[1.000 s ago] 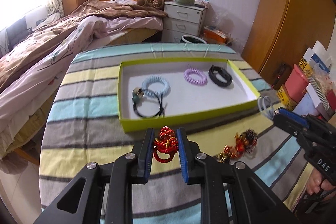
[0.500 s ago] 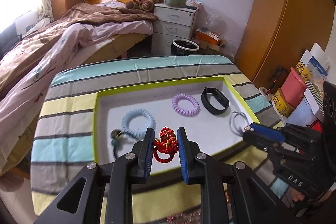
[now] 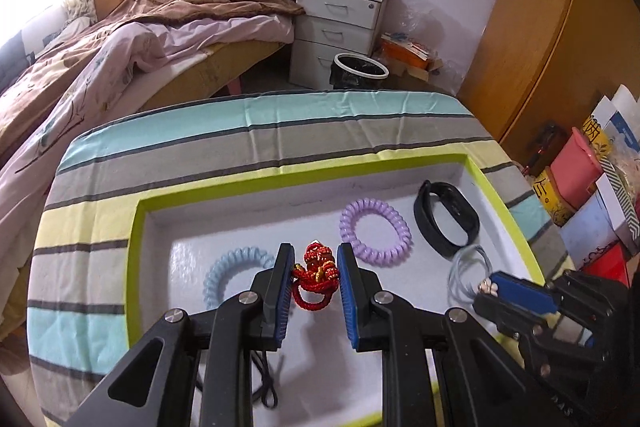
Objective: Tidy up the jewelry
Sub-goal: 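Carry both items into the green box and open both grippers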
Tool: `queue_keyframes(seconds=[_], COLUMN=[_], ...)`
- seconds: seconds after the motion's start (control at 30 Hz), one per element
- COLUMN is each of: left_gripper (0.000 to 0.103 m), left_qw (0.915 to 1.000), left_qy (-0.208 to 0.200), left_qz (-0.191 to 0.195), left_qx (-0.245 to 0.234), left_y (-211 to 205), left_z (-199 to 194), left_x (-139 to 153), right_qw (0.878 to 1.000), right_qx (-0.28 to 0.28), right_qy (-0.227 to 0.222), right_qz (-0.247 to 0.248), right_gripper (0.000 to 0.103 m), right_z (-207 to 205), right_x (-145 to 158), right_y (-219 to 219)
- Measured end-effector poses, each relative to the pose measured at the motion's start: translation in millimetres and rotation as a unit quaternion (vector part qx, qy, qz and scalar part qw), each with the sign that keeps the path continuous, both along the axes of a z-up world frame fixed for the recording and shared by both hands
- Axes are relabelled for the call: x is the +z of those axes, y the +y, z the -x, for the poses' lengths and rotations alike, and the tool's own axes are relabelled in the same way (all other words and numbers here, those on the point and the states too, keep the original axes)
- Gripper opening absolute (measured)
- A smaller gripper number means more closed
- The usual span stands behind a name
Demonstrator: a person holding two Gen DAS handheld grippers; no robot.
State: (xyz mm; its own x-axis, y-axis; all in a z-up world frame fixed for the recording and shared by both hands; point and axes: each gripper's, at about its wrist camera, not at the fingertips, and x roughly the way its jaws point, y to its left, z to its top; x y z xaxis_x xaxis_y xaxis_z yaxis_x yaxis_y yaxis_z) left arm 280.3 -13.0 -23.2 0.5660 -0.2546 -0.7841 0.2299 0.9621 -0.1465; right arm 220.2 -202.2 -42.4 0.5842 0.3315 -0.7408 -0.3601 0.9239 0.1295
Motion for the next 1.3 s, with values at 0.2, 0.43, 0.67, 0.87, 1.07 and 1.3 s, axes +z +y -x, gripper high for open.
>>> queue_keyframes(seconds=[0.2,0.43,0.67,0.87,1.07,1.3], left_gripper=[0.022,0.022,0.022,0.023,0.028,0.036], left_qw=[1.0000,0.9998,0.9997,0.9996,0.9996,0.9996], left_qy=[0.008,0.017,0.025,0.027,0.029,0.029], left_qz=[-0.003,-0.005,-0.005,-0.005,-0.004,-0.003], left_qx=[-0.001,0.004,0.005,0.003,0.002,0.001], left_y=[-5.1,-5.4,-6.1,-6.6,-7.4,-9.2], left_z=[-15.8,-22.0,-26.0,-26.4,-26.5,-24.2], left_x=[-9.6,-16.9,-23.1,-23.1,-22.6,-21.1], right_qw=[1.000,1.000,1.000,1.000,1.000,1.000], right_qx=[0.005,0.003,0.004,0.004,0.002,-0.006], right_qy=[0.004,0.004,0.004,0.004,0.005,0.006], right_qz=[0.013,0.018,0.019,0.017,0.015,0.015], right_gripper=[0.018,0.018,0.018,0.018,0.018,0.024], right_z=[-2.8,-3.5,-3.4,-3.2,-2.4,-2.9], right_x=[-6.3,-7.3,-7.6,-7.5,-9.7,-9.6], right_y=[3.0,3.2,4.0,2.9,3.1,-0.1])
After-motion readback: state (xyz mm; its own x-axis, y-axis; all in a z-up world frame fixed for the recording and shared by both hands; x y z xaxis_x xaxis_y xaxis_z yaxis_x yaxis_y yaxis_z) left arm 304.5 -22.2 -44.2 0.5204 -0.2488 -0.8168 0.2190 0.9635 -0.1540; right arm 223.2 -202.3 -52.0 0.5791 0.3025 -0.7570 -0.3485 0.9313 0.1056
